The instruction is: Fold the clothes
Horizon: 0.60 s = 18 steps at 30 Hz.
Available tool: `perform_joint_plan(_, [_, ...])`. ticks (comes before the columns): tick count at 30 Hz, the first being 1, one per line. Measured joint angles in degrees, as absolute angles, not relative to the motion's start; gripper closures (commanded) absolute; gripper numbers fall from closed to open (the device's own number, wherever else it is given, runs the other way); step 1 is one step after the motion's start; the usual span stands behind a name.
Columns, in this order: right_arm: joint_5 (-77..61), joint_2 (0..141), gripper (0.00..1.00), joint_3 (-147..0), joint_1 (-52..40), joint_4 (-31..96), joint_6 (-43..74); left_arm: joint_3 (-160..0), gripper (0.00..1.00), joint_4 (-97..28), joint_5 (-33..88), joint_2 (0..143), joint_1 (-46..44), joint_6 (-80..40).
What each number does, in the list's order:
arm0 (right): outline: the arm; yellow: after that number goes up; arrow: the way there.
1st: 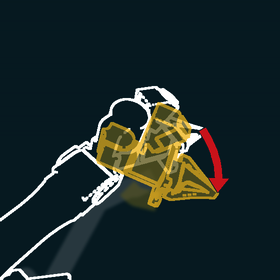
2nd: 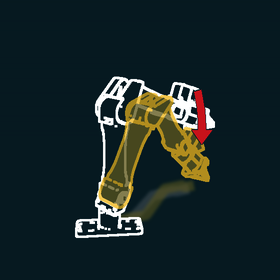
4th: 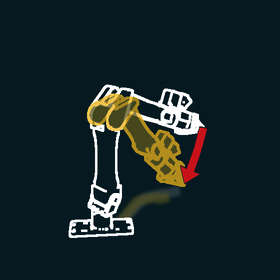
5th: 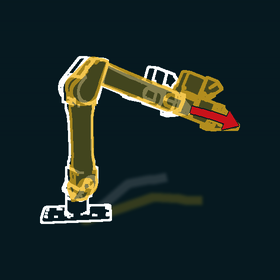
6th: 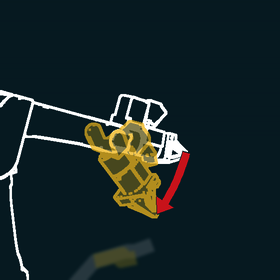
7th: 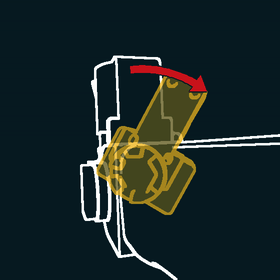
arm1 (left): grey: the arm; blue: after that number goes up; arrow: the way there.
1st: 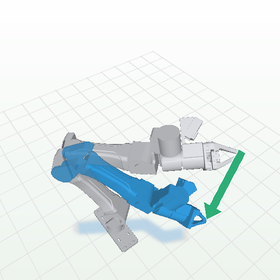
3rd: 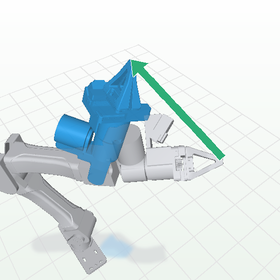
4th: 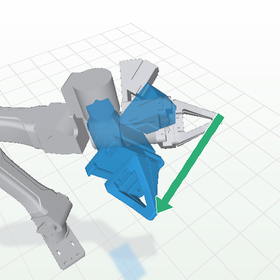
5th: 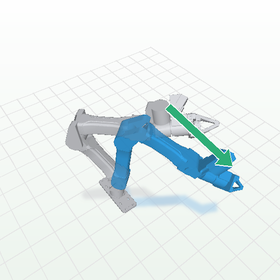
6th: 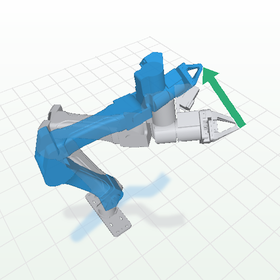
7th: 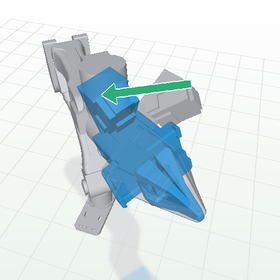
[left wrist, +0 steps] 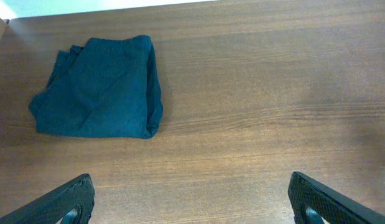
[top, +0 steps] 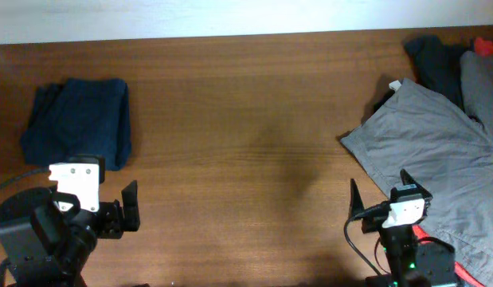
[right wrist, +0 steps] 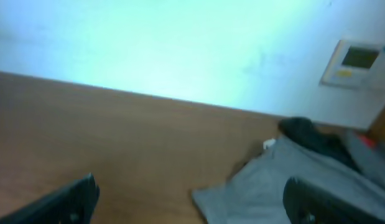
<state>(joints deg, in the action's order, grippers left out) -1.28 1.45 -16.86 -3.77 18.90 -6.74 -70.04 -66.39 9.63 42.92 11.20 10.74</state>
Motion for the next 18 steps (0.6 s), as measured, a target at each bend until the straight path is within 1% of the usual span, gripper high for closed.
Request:
perform_joint_plan(1, [-1.3, 1.0, 0.01, -14.2, -3.6, 14.4, -6.7, -70.0, 0.01, -66.6, 9.6, 42.9, 11.2, 10.7])
perform_joint_plan(4, [-1.3, 0.9, 0.01, -9.9, -3.3, 8.2, -6.9, -70.0, 0.01, -66.6, 9.6, 42.9, 11.2, 10.7])
perform_joint_plan(5, [-1.3, 0.9, 0.01, -6.5, -2.9, 3.3, -7.2, -70.0, 0.01, -66.6, 9.6, 42.9, 11.2, 10.7])
perform_joint_plan(7, [-1.3, 0.9, 0.01, -3.0, -2.0, -1.4, -7.5, -70.0, 0.01, -66.6, 9.6, 42.9, 11.2, 10.7])
perform_joint_plan(9, [-1.3, 0.9, 0.01, -0.9, -1.3, -0.7, -7.6, -70.0, 0.01, -66.6, 9.6, 42.9, 11.2, 10.7])
perform_joint_plan(12, [-1.3, 0.8, 0.01, -0.6, -1.1, 4.1, -7.6, -70.0, 0.01, -66.6, 9.6, 42.9, 11.2, 10.7])
perform_joint_plan(18, [-1.3, 0.8, 0.01, -0.6, -1.1, 4.1, -7.5, -70.0, 0.01, -66.6, 9.6, 42.9, 11.2, 10.7])
